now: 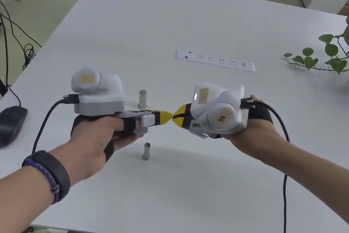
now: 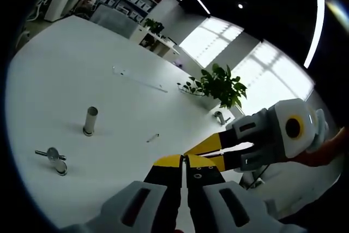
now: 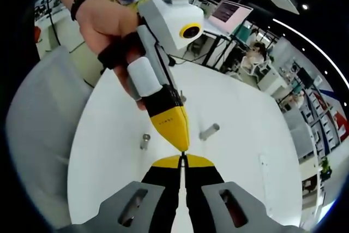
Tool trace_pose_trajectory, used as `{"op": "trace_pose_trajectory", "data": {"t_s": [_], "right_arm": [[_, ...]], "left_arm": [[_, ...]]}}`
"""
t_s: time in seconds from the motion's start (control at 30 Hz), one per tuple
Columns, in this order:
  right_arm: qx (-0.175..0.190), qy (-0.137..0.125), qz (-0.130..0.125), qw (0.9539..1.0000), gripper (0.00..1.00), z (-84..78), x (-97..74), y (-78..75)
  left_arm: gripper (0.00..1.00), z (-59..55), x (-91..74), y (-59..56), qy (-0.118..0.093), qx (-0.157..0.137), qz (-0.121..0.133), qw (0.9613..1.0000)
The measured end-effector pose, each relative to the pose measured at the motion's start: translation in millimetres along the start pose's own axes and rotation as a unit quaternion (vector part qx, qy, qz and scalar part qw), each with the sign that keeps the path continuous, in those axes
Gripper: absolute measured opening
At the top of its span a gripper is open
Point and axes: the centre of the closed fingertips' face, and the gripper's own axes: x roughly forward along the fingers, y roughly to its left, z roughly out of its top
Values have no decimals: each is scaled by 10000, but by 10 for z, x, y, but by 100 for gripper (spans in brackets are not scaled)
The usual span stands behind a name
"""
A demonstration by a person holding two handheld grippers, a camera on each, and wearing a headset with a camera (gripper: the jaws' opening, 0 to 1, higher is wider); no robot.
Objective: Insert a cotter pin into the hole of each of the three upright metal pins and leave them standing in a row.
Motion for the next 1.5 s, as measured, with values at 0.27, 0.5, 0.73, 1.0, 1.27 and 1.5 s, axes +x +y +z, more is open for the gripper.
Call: {"op": "trace_pose_trajectory", "data": {"t_s": [0.27,0.5,0.73,1.0,1.27,1.5], "right_arm": [[116,-61,40,9999,4,14,0,11],[389,-76,122,9991,11,-30,-27,19],[689,-158,307,9970,12,-48,-60,45],[1047,-332,658,9918,12,-5,-53,139],[1183,-428,1073,9862,12,31,-78,273],[1194,-441,1366,9824,10,36,-92,392]], "left_arm": [[0,0,-18,-4,-5,62,-30,10000],[0,-16,-34,-29,47,142,-106,9998],[0,-45,-60,-53,149,398,-206,9989],[0,-86,-107,-101,288,743,-405,9960],[0,-150,-171,-227,494,1196,-809,9883],[0,-201,-201,-293,627,1417,-1016,9827]]}}
